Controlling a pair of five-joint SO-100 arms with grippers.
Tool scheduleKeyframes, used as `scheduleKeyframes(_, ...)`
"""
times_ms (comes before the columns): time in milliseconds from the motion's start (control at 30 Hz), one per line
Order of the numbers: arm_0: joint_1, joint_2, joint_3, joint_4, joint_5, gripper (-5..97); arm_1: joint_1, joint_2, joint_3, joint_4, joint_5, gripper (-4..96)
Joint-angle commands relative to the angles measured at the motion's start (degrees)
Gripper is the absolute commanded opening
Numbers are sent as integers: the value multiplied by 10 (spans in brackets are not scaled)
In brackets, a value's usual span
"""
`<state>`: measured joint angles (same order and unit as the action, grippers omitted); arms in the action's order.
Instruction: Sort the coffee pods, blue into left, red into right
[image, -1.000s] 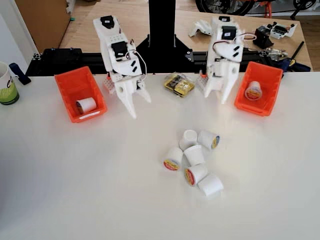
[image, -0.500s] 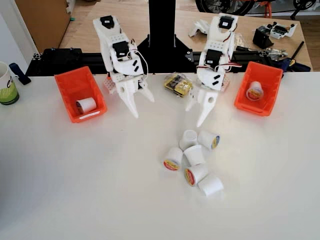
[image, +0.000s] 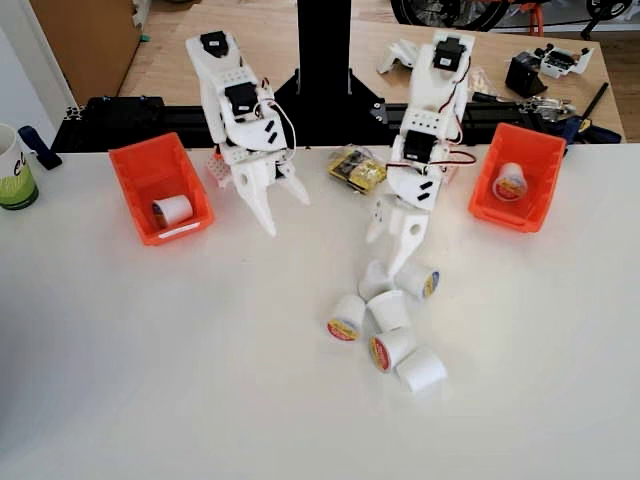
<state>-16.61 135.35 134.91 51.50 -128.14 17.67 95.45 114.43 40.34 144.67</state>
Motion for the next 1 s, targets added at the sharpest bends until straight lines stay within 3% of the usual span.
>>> scheduleKeyframes(0,8,6,-28,-3,4,410,-4,1,-36,-12,6,381)
scheduleKeyframes(533,10,5,-28,-3,4,409,-16,-69,-53,-48,18,373)
scheduleKeyframes(733,10,4,-28,-3,4,409,7,-98,-73,-69,-4,341)
scheduleKeyframes(967,10,3,-28,-3,4,408,15,-109,-89,-66,-8,146)
